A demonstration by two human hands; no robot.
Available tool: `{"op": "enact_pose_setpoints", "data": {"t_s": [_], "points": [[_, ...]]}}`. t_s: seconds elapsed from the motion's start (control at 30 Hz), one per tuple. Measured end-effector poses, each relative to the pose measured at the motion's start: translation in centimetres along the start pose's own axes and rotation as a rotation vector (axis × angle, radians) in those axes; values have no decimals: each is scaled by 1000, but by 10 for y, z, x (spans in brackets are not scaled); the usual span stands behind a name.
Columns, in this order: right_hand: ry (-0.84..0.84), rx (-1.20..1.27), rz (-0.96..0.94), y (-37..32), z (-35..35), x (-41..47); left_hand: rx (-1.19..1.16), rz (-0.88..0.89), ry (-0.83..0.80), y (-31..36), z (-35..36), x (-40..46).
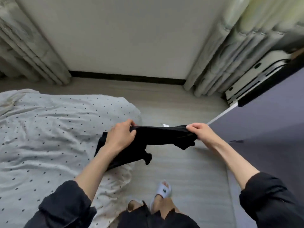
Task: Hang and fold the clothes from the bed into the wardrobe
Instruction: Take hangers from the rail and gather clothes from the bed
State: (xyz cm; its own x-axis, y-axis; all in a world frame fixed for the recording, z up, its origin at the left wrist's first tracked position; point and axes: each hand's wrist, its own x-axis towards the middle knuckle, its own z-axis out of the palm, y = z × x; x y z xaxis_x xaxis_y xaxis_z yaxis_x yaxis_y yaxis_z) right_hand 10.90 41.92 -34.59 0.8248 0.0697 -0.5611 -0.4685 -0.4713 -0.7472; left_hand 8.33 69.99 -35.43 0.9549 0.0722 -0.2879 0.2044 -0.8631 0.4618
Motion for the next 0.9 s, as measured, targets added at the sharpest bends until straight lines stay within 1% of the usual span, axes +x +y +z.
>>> {"op": "enact_pose_setpoints", "data": {"t_s": [0.03, 0.1, 0.13, 0.2, 0.23, 0.27, 0.3, 0.4, 0.43, 0.47, 0.57, 0.7, 0.77, 0.83, 0.9], "points": [[-12, -3, -5, 2, -6, 0, -10, -7, -11, 7, -2, 2], [75, 8, -8, 10, -65, -16, -52, 86, -47, 71, 5, 20], [92, -28, -7, 12, -83, -21, -67, 109, -60, 90, 7, 26], [160, -111, -18, 22, -136, -40, -56, 214, -96, 149, 15, 40], [150, -152, -18, 25, -149, -45, -49, 229, -102, 165, 16, 43], [178, -168, 5, 33, -175, -60, -31, 286, -111, 196, 24, 49], [188, -184, 22, 40, -187, -68, -21, 312, -125, 212, 28, 50], [324, -274, 95, 70, -235, -108, -15, 456, -199, 289, 53, 51], [362, -307, 103, 76, -243, -112, -10, 480, -211, 301, 56, 49], [447, -301, 131, 85, -259, -124, 3, 546, -224, 327, 65, 47], [710, -182, 164, 110, -302, -159, 50, 712, -272, 393, 85, 38], [953, -105, 235, 125, -343, -200, 36, 828, -311, 463, 98, 33], [1086, -11, 291, 134, -366, -222, -9, 911, -329, 510, 105, 30], [1156, 63, 312, 139, -386, -238, -57, 984, -336, 550, 111, 25], [1202, 114, 328, 145, -406, -255, -87, 1037, -388, 588, 120, 19]]}}
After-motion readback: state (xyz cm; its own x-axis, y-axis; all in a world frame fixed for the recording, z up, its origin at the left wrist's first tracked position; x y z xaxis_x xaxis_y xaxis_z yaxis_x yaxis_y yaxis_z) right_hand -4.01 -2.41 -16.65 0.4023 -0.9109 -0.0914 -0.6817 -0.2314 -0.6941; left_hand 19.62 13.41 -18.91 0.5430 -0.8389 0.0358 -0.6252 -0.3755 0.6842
